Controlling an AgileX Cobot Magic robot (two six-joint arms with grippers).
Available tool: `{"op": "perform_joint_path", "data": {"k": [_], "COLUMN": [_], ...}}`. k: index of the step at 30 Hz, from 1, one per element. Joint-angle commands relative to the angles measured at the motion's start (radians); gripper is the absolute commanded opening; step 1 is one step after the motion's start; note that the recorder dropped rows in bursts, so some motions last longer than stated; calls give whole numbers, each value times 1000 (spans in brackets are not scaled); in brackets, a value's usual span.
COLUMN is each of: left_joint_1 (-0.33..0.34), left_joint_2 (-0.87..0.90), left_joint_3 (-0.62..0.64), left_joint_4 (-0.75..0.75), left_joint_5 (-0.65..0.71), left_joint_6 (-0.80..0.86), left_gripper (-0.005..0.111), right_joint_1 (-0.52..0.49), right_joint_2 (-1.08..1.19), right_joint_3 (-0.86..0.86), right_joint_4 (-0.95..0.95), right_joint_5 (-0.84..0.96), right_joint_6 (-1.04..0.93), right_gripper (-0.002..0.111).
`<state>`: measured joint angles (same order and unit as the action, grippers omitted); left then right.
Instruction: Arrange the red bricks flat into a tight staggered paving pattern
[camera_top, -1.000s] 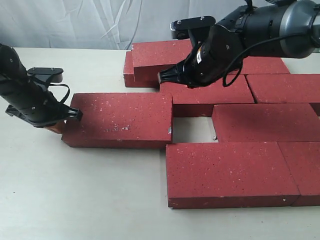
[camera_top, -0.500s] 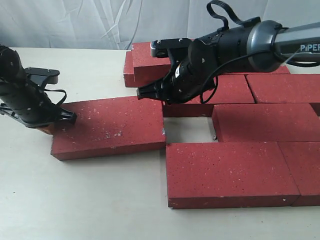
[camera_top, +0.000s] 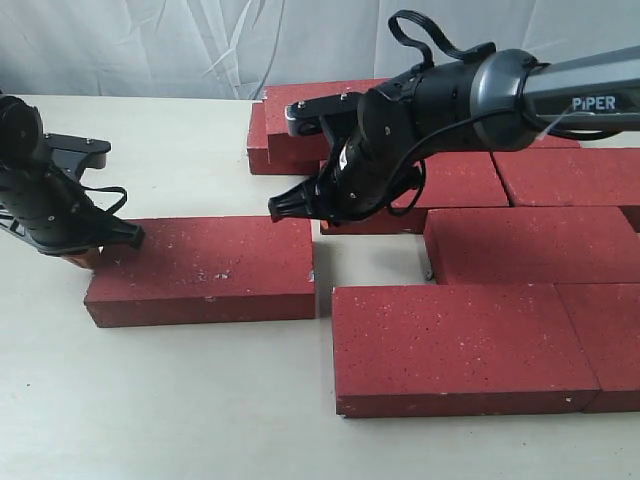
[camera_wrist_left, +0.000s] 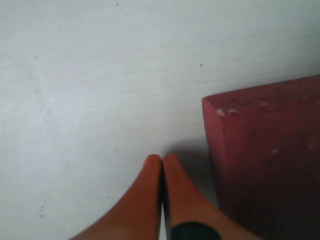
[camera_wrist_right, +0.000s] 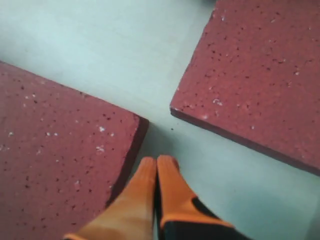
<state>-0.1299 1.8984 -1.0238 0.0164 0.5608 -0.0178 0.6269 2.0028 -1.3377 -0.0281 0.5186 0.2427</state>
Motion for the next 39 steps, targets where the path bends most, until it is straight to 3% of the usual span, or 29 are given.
{"op": "perform_joint_path", "data": {"k": [1,19,24,31,39], "left_joint_1": [-2,-2,-2,-2,-2], "left_joint_2": [-3,-3,-3,-3,-3], "left_joint_3": [-2,-2,-2,-2,-2], "left_joint_4": [-22,-90,-108,-223,-251], "left_joint_5": [6,-1,-4,-6,-35], "left_joint_6": [-6,2,2,86,89], "left_gripper": [0,0,0,0,0], "right_joint_1": [2,2,2,2,2], "right_joint_2": [-4,-126,-126,-126,-126], "right_joint_3": [-7,-3,63,69,69], "right_joint_4": [-62,-67,-56,-56,-55], "right_joint_5": [31,269,193,189,187], "right_joint_6": [41,19,15,15,15], "right_gripper": [-1,-1,-1,-1,-1]}}
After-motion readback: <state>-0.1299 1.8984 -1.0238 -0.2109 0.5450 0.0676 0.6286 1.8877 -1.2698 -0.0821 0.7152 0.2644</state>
